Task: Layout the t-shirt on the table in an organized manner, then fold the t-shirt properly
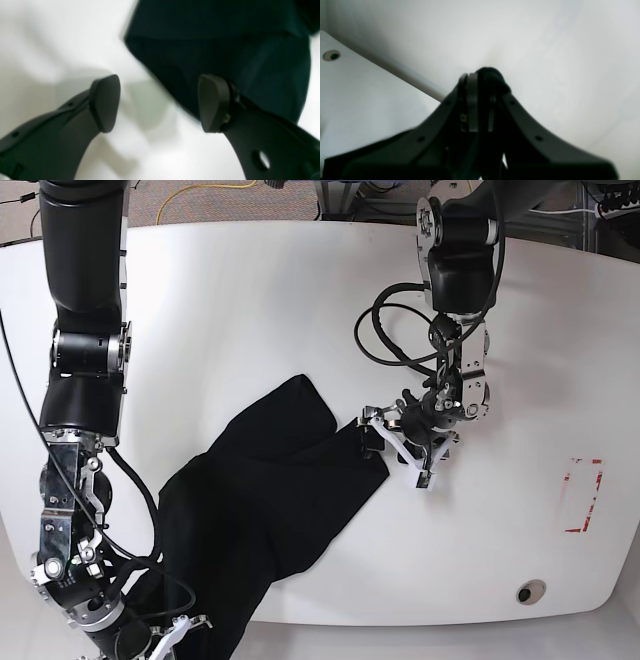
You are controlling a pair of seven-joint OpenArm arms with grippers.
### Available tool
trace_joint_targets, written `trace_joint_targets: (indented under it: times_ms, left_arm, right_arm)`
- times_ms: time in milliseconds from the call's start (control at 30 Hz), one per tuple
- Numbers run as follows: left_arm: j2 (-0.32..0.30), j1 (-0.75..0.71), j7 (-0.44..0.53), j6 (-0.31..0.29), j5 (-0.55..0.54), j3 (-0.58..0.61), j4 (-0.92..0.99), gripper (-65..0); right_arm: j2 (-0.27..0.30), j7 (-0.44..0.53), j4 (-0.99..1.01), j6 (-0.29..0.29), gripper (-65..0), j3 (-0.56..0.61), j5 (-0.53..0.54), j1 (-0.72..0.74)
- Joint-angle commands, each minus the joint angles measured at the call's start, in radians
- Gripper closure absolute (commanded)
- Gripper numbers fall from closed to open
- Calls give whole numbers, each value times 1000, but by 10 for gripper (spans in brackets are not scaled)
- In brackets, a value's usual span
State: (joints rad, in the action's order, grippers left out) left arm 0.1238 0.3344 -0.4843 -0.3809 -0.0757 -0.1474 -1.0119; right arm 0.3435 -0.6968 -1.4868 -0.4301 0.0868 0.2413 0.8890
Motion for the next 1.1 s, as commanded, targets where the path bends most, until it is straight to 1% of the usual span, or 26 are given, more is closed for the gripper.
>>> trace_joint_targets:
  times_ms: [0,267,367,533,600,700,800,867,900,1000,1067]
  left_arm:
    - [1,53,42,27,-5,2,60,-451]
    - [3,128,89,35,-9,2,232,-451]
    - [24,156,89,33,-9,2,282,-451]
    - [33,179,91,32,-6,6,321,-446]
    - [33,180,91,32,-9,29,330,-439]
    - [33,180,89,32,-9,81,331,-376]
    - [33,177,89,32,-9,121,331,-250]
    - [33,176,89,32,-9,127,331,-174]
    - [33,176,89,32,-11,127,331,-121]
    - [33,174,89,35,-11,127,331,-32]
    - [32,174,91,35,-11,127,330,0]
  right_arm:
    - [9,35,-18,7,0,-6,7,40]
    - [9,35,-18,7,0,-6,11,40]
    - [9,36,-18,7,0,-6,13,40]
    - [9,36,-18,7,0,-6,13,40]
    - [9,36,-18,7,0,-6,13,40]
    - [9,36,-18,7,0,-6,14,40]
    - [9,36,-18,7,0,-6,14,40]
    - [9,36,-18,7,0,-6,14,40]
    - [9,36,-18,7,0,-8,14,40]
    - [9,36,-18,7,0,-8,14,40]
    - [9,36,-18,7,0,-8,14,40]
